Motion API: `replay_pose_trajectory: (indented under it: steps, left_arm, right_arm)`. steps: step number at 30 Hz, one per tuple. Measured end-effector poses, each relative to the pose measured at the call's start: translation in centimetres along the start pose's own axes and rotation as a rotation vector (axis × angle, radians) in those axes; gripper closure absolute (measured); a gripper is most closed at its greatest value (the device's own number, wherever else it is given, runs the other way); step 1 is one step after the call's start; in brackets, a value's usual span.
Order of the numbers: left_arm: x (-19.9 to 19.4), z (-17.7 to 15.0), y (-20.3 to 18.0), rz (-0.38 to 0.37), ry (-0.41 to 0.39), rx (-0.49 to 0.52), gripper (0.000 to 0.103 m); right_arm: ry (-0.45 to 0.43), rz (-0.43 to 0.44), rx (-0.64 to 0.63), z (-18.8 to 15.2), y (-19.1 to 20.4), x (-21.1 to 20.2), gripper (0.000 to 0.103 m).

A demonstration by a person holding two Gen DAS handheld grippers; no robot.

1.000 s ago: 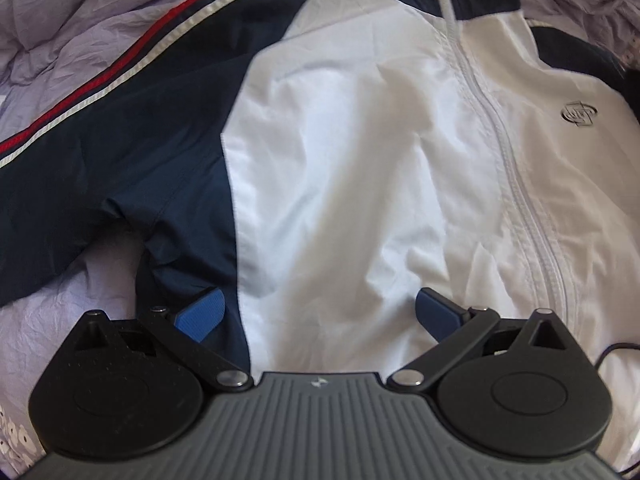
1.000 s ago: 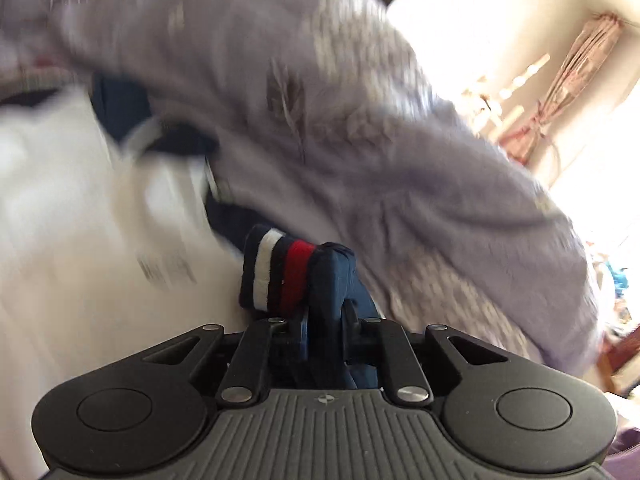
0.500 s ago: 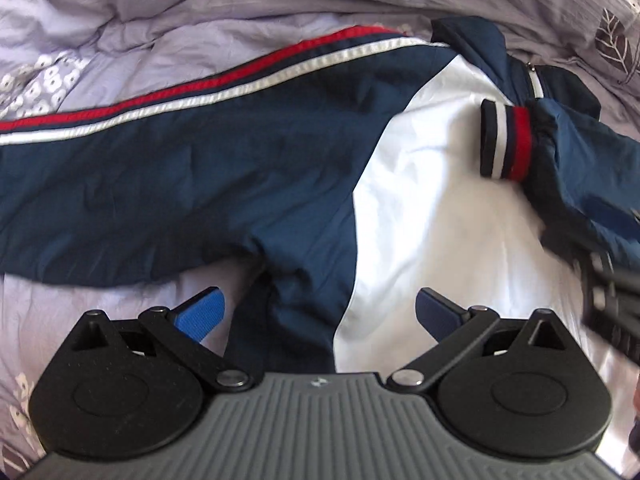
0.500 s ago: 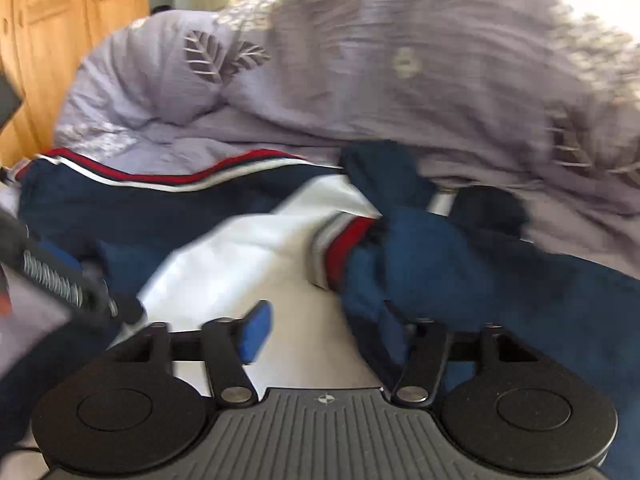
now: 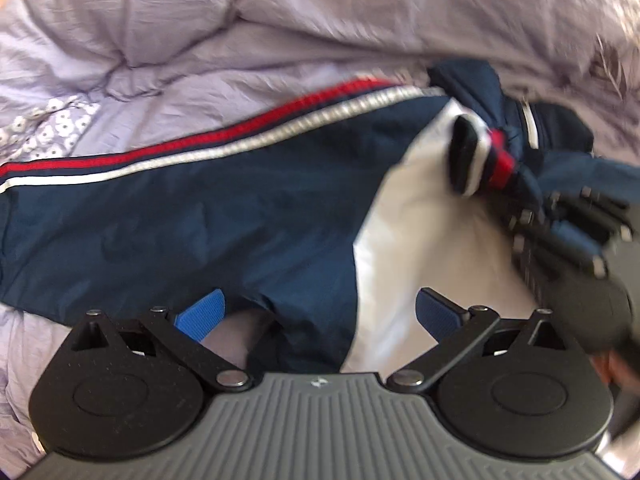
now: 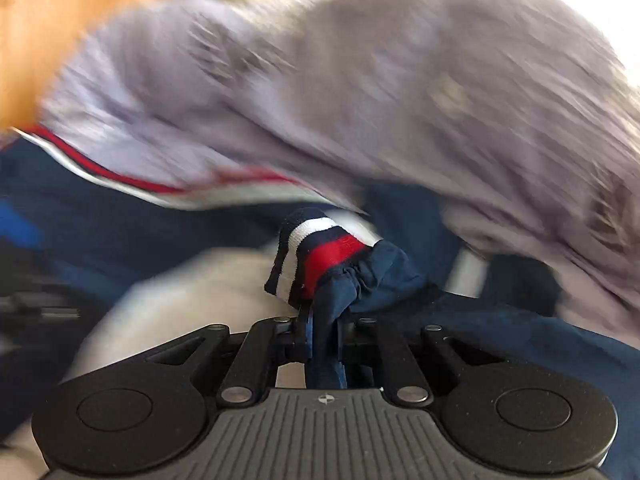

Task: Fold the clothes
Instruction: 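Fold the navy sleeve across the white front with the right tool and release, then withdraw the open right tool from the folded sleeve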

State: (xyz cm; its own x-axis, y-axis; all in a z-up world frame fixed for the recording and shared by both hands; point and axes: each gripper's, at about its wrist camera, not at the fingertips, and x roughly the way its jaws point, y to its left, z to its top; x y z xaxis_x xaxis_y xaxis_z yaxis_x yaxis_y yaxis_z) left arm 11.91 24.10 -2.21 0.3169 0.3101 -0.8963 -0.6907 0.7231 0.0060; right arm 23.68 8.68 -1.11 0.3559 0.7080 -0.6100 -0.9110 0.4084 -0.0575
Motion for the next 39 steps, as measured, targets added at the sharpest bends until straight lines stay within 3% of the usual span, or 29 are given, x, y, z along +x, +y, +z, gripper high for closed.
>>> replay_pose_trajectory:
  steps: [3,5,9,12,15,18,21,23,26,30,32,35,37,39]
  left_arm:
    - [0.1,0.9,0.7,0.013,-0.019,-0.029,0.001]
    - [0.5,1.5,0.4,0.015,-0.04,-0.035,0.001]
    - [1.9,2.7,-1.1,-0.04,-0.086,-0.03,0.001]
    - [4.1,3.2,-3.0,-0.079,-0.106,-0.015,0.0]
    - [7.9,3.5,-4.5,0.019,-0.062,-0.006,0.0]
    - [9.9,3.0,-4.2,-0.037,-0.02,-0.052,0.0]
    - [9.7,2.6,-4.6,-0.023,-0.042,-0.028,0.0]
    - [9.4,2.5,-4.8,-0.006,-0.054,-0.004,0.0]
    - [9.1,2.4,-4.8,0.002,-0.06,0.011,0.0]
    - [9.5,2.5,-4.7,0.003,-0.055,0.0,0.0]
    - [9.6,2.4,-4.6,0.005,-0.054,-0.003,0.0]
    - [9.5,2.1,-4.8,0.008,-0.049,0.0,0.0]
    - [9.5,2.0,-4.9,0.012,-0.05,0.009,0.0]
    - [9.6,1.9,-4.9,0.016,-0.052,0.014,0.0]
  right_arm:
    - [0.033,0.118,-0.051,-0.4,2.1,1.3,0.084]
    - [0.086,0.098,-0.038,-1.5,2.6,2.1,0.075]
    - [0.029,0.035,0.036,-3.5,0.9,-1.9,0.034]
    - [-0.021,-0.042,0.081,-4.8,-0.7,-5.5,0.034]
    - [0.12,-0.219,0.122,-7.2,-4.6,-6.1,0.039]
    - [0.184,-0.354,0.178,-10.6,-8.7,-8.7,0.04]
    - [0.191,-0.445,0.202,-11.7,-10.5,-11.2,0.039]
    - [0.151,-0.454,0.244,-11.3,-11.0,-12.4,0.039]
    - [0.073,-0.371,0.285,-9.4,-11.7,-11.8,0.039]
    - [0.011,-0.281,0.234,-5.5,-11.9,-7.1,0.04]
    - [0.035,-0.279,0.225,-3.8,-12.3,-4.2,0.043]
    - [0.142,-0.411,0.238,-4.7,-15.3,-0.9,0.045]
    - [0.169,-0.511,0.277,-6.3,-18.3,-0.9,0.045]
    - [0.173,-0.671,0.389,-7.6,-21.5,-2.1,0.043]
